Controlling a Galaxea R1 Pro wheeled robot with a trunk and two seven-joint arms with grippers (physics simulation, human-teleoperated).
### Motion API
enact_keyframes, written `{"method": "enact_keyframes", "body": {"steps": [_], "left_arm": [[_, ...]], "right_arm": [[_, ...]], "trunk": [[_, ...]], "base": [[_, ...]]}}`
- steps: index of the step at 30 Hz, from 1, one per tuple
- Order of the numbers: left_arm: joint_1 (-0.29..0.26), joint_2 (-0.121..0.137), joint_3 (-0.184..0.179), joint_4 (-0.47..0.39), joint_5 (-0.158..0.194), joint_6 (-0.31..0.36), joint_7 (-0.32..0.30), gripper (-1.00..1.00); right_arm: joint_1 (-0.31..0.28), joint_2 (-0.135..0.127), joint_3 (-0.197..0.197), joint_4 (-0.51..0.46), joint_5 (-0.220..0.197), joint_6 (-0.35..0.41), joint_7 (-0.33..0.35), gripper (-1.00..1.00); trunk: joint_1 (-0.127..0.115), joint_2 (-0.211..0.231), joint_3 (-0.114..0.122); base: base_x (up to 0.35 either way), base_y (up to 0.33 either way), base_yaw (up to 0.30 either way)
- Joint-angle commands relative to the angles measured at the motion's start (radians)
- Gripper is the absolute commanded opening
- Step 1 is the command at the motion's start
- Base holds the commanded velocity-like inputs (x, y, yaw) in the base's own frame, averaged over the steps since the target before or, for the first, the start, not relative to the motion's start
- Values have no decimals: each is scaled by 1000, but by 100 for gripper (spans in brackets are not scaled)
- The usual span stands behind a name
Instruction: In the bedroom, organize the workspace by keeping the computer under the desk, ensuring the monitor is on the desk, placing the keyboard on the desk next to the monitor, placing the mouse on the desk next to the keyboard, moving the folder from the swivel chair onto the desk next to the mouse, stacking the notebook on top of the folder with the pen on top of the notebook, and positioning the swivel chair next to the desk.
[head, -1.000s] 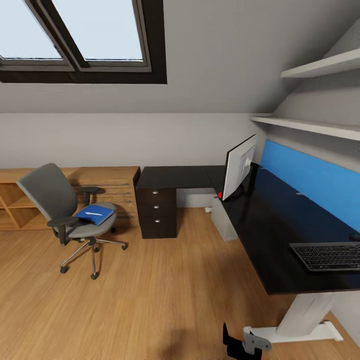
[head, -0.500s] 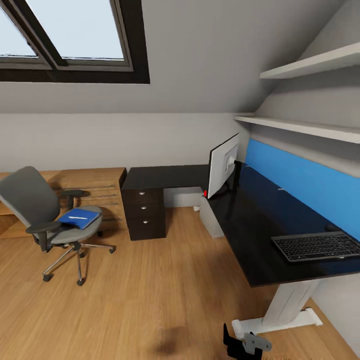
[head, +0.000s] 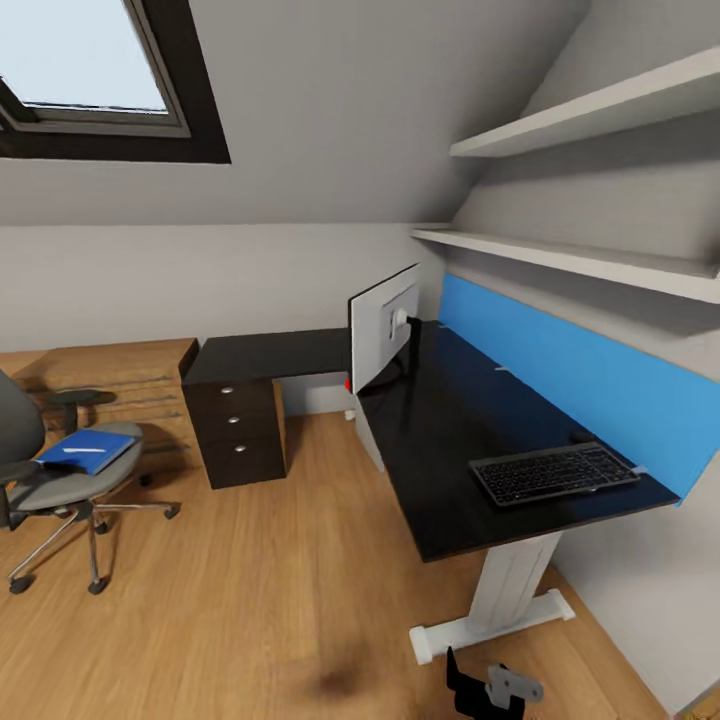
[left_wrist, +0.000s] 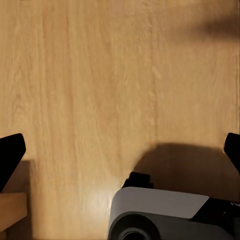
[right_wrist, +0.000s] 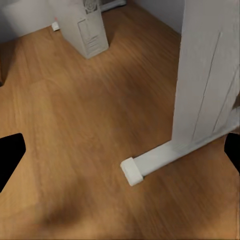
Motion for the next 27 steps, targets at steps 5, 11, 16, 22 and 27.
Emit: {"method": "enact_keyframes", "body": {"steps": [5,11,16,22,27], "left_arm": [[-1,2,-8,0,11,-5,7,100],[-1,2,-8,0,11,-6,7,100],[-1,4,-8,-1,11,-12,5,100],[-1,2,-5,-5,12,-77,10,100],[-1,0,-5,-6,12,-98,11,100]], "right_arm": [[-1,0,8,2,-10,-3,3,100],[-1,0,8,2,-11,-3,3,100],[-1,0,8,2,-11,-3,3,100],[-1,-1,7,2,-11,-3,3,100],[-1,-5,6,2,-11,-3,3,100]], "trunk": [[-11,20,2],[-34,62,19],[-54,97,34],[-77,139,53],[-96,174,69]], "base": [[0,-345,-50],[0,-347,2],[-50,-318,0],[-111,-51,0],[-18,-8,0]]}}
